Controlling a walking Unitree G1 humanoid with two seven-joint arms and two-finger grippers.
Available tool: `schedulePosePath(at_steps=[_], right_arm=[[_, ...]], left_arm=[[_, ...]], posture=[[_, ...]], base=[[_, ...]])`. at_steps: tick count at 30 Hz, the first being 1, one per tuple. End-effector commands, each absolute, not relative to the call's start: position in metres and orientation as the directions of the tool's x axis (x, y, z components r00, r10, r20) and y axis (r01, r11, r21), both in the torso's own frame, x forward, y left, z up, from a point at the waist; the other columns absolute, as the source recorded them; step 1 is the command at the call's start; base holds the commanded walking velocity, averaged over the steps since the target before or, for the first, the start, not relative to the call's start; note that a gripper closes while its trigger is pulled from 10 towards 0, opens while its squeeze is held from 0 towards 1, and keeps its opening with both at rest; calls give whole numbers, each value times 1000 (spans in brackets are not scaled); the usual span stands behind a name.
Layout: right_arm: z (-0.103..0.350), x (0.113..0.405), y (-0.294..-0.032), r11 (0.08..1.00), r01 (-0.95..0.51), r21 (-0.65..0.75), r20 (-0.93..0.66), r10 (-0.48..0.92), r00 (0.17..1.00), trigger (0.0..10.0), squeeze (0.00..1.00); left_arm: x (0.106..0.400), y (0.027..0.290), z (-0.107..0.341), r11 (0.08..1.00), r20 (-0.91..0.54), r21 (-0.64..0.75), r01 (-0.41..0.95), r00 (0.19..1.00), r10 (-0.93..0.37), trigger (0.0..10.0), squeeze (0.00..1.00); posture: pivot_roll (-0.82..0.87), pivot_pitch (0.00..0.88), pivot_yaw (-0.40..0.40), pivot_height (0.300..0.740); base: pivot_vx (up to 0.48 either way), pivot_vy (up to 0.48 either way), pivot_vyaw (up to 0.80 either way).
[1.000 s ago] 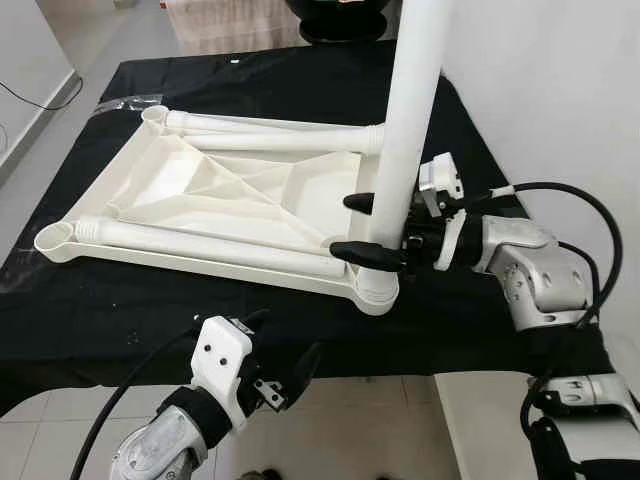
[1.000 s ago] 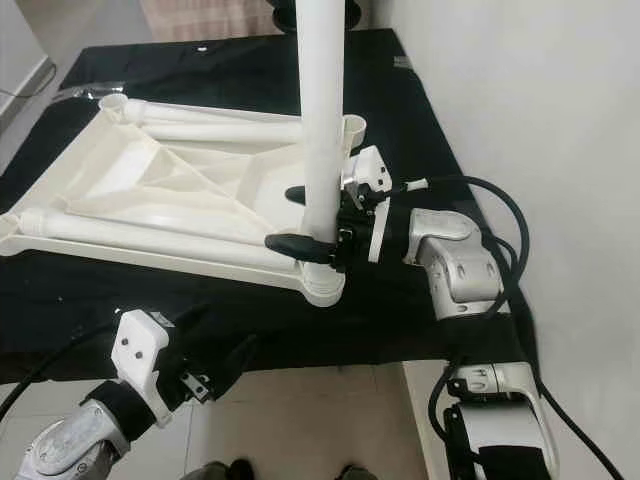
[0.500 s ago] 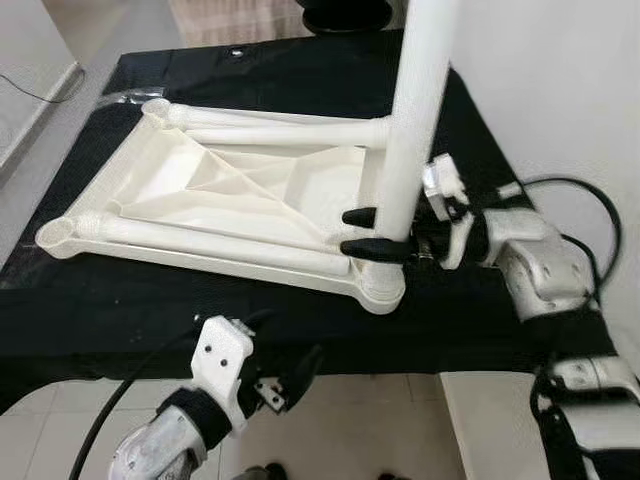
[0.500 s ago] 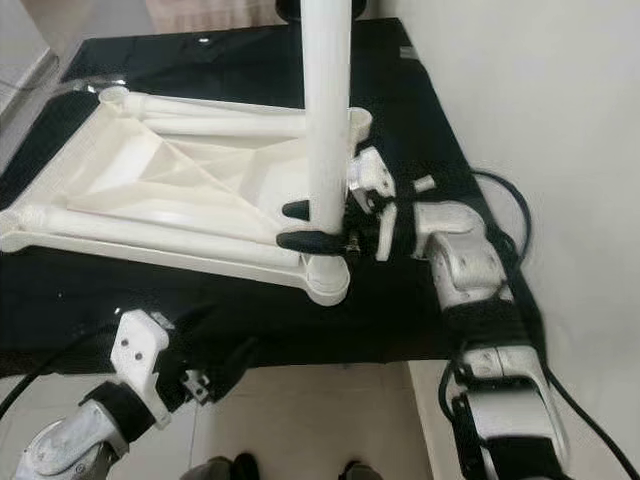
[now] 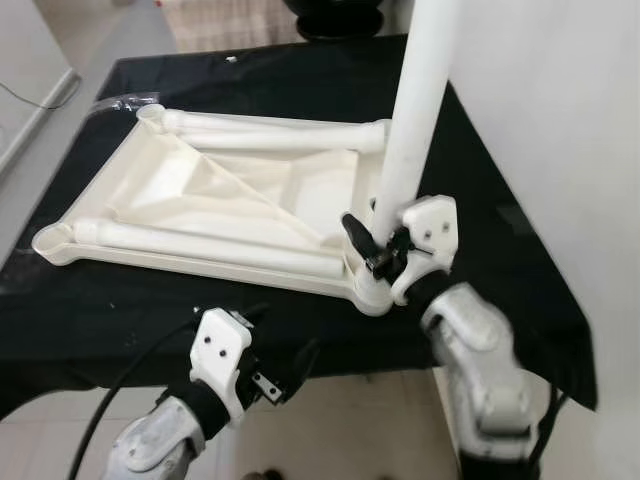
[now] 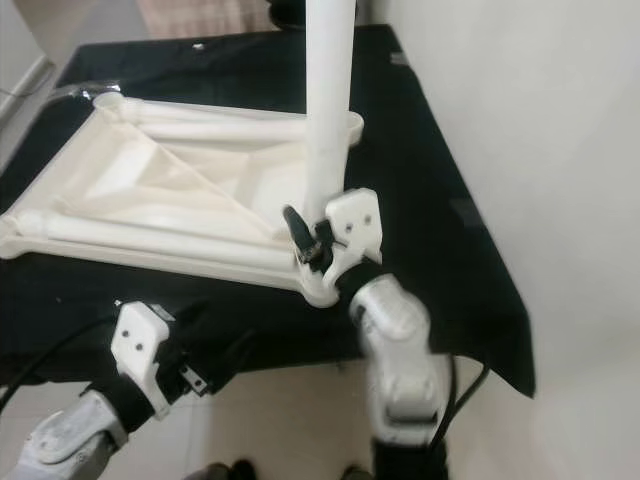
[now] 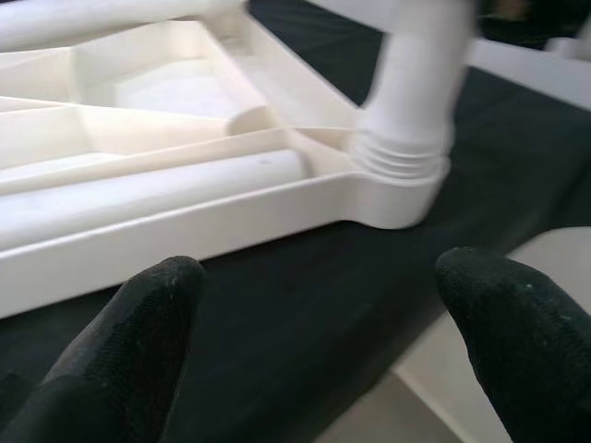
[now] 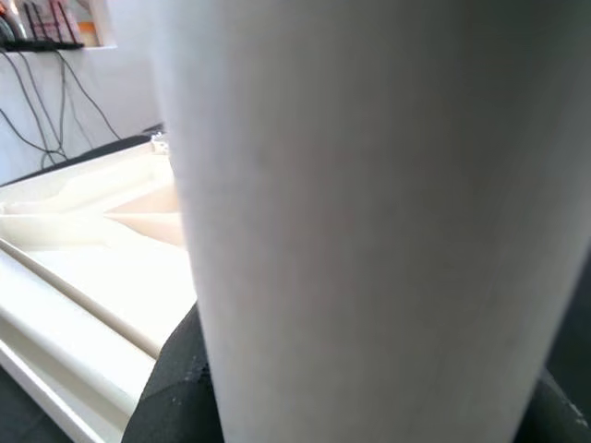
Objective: Building children table
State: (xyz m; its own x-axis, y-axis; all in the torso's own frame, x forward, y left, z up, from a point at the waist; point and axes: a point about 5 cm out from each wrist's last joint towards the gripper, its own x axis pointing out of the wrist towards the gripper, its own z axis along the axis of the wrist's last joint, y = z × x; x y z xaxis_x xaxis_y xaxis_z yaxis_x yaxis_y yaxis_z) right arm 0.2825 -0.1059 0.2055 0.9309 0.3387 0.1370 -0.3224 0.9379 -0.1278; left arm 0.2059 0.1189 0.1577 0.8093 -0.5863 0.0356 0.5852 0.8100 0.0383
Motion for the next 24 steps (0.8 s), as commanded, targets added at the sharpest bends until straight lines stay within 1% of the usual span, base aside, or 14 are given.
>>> schedulePosePath(at_steps=[1,2,3,4,6,7,8,10,11,15,16,18,19,24], right_arm=[[173,285,-110,943,-316,-105,-20,316,949,3569,0],[173,285,-110,943,-316,-105,-20,316,949,3569,0],[175,284,-107,933,-344,-105,-24,343,939,5569,0],[178,284,-106,914,-400,-72,-9,400,916,10000,765],[182,282,-105,903,-427,-49,3,427,904,10000,765],[186,282,-105,872,-487,-46,18,488,873,10000,1000],[186,282,-105,872,-487,-46,18,488,873,10000,1000],[210,287,-112,734,-676,-63,102,679,727,10000,1000],[210,287,-112,734,-676,-63,102,679,727,10000,1000],[221,291,-123,595,-784,-178,71,802,593,10000,1000],[223,294,-127,545,-814,-202,51,836,547,10000,133],[224,296,-130,504,-837,-211,35,860,509,10000,133],[226,305,-136,445,-865,-233,-10,888,459,10000,0],[233,316,-141,407,-886,-220,-19,907,421,10000,0]], left_arm=[[208,121,154,814,26,47,579,814,-581,10000,0],[208,121,154,814,26,47,579,814,-581,10000,0],[209,121,154,818,28,47,573,818,-574,10000,0],[209,121,154,824,30,48,565,823,-567,10000,0],[209,121,154,827,31,48,561,826,-562,10000,0],[209,120,154,828,32,47,558,828,-560,10000,0],[209,120,154,828,32,47,558,828,-560,10000,0],[209,119,154,827,36,43,560,827,-561,10000,0],[209,119,154,827,36,43,560,827,-561,10000,0],[207,117,153,822,38,37,569,821,-570,10000,0],[206,117,153,821,38,36,570,820,-571,10000,0],[205,117,153,820,38,34,571,819,-572,10000,0],[203,117,153,819,37,30,573,818,-573,10000,0],[201,116,154,819,35,29,572,819,-573,10000,0]], posture=[[-10,182,47,740],[-10,182,47,740],[-12,180,46,740],[-10,178,43,740],[-9,178,42,740],[-10,177,39,740],[-10,177,39,740],[-12,178,36,740],[-12,178,36,740],[-9,183,35,740],[-5,188,35,740],[-4,189,35,740],[6,193,33,740],[17,198,31,740]], base=[[0,0,0],[0,0,0],[0,0,0],[0,0,0],[0,0,0],[0,0,0],[0,0,0],[0,0,0],[0,0,0],[0,0,0],[0,0,0],[0,0,0],[0,0,0],[0,0,0]])
